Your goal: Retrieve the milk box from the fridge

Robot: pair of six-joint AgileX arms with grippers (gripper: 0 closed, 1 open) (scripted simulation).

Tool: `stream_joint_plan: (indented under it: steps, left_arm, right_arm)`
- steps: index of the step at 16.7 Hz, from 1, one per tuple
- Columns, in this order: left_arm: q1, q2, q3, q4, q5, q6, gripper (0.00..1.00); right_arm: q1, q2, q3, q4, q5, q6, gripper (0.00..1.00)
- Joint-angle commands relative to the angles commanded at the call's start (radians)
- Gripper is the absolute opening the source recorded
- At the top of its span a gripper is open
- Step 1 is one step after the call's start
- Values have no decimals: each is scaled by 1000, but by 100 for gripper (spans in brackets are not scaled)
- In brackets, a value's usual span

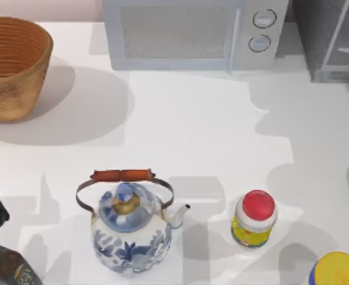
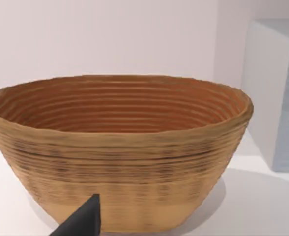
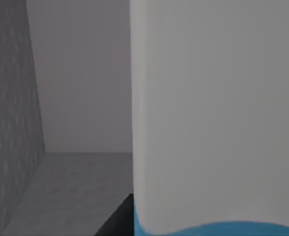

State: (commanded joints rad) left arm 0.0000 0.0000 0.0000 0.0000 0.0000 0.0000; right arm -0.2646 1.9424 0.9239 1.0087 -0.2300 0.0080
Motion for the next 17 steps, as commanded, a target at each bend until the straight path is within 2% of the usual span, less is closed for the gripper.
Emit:
stream_joint_plan:
  steps: [4,8,17]
  left_arm:
    - [0,0,0,0,0,0,100]
    - [0,0,0,0,0,0,100]
    - [0,0,0,0,0,0,100]
  right_arm:
    - [9,-16,-9,-16,3,1,0]
    - [27,-152,-75,-87,20,-4,0]
    - [110,-786,-378,-416,96,-11,0]
